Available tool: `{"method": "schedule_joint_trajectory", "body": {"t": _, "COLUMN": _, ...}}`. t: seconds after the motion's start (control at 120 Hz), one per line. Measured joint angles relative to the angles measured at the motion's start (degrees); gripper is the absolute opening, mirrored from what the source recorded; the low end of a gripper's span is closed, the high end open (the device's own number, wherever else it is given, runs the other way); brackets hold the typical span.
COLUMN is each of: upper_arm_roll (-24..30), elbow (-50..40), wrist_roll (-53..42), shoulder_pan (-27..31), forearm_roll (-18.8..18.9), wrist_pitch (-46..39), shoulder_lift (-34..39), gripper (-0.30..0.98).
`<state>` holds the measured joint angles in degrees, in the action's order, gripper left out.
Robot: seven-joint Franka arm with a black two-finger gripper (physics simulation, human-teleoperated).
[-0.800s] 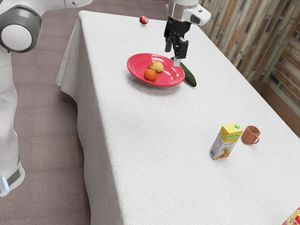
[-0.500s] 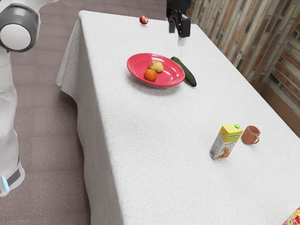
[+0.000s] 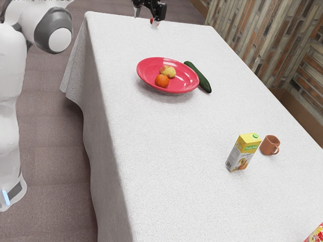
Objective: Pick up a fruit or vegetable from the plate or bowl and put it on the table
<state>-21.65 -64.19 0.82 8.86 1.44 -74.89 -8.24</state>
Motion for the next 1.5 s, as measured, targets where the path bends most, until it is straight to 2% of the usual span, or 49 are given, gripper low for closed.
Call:
{"method": "schedule_joint_trajectory", "body": {"t": 0.075, "upper_arm_roll": -0.1, "elbow": -0.1, "wrist_roll": 0.0, "shoulder_pan": 2.9, "forearm_roll": -1.8, "wrist_pitch": -0.6, "shoulder_lift": -2.9, "gripper": 0.69}}
{"method": "schedule_joint_trajectory", "body": {"t": 0.567, "upper_arm_roll": -0.1, "elbow": -2.2, "wrist_roll": 0.1, "shoulder_pan": 5.1, "forearm_roll": -8.7, "wrist_pitch": -12.2, "shoulder_lift": -15.1, "gripper": 0.69}}
{"method": "schedule_joint_trajectory", "body": {"t": 1.008, "upper_arm_roll": 0.6, "elbow": -11.6, "wrist_roll": 0.3, "shoulder_pan": 1.3, "forearm_roll": -9.2, "wrist_pitch": -24.0, "shoulder_lift": -14.6, "gripper": 0.69}}
{"method": "schedule_joint_trajectory", "body": {"t": 1.5, "upper_arm_roll": 0.8, "elbow": -16.3, "wrist_roll": 0.3, "shoulder_pan": 1.2, "forearm_roll": -9.5, "wrist_pitch": -29.7, "shoulder_lift": -14.2, "gripper": 0.69}}
